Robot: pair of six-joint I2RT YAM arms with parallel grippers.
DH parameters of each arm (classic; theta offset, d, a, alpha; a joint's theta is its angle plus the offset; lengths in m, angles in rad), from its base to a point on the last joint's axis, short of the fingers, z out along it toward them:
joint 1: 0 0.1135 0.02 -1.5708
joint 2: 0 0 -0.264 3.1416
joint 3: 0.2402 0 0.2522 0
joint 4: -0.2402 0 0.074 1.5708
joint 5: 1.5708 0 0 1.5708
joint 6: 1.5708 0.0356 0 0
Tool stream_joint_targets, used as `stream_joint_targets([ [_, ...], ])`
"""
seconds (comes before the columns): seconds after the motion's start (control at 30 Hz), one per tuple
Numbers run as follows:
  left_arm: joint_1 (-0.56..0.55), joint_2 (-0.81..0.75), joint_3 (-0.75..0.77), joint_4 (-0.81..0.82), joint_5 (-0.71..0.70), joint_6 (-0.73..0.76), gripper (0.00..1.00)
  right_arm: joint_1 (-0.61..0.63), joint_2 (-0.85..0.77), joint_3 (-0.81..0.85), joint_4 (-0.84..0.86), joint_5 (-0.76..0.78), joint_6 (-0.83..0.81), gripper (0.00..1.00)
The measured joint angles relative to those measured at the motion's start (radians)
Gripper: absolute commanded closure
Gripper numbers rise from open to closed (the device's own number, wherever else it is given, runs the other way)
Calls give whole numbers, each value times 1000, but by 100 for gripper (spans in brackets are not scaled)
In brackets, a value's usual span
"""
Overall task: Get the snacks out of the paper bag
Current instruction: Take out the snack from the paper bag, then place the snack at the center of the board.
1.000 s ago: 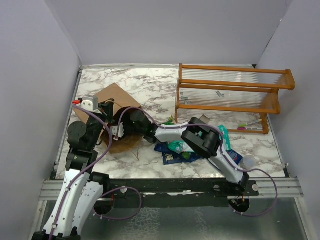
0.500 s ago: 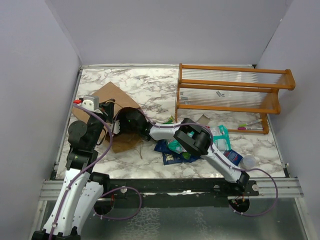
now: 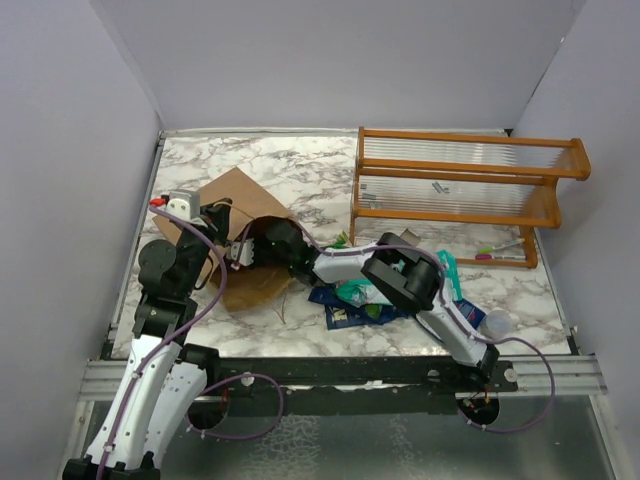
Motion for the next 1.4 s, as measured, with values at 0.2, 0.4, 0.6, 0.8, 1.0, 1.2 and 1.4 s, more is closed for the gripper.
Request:
stream_joint_targets([
  [0.2,0,6,0,2,-2,0,100,13,-246,-244,38,-38,66,99],
  [0.4,0,17,0,3,-2,0,100,51,-403,-396,77,-71,144,99],
  [0.6,0,24,0,4,-2,0,100,66,-451,-467,51,-83,193,99],
  [0.8,3,31,0,3,-2,-2,100,64,-607,-630,19,-128,224,99],
  [1.0,7,47,0,3,-9,-5,100,65,-916,-789,-53,-174,164,99],
  [1.2,19,54,0,2,-28,-7,100,66,-1227,-890,-122,-119,156,99],
  [1.4,23,67,0,2,-31,-8,100,68,-1371,-981,-171,114,253,99],
])
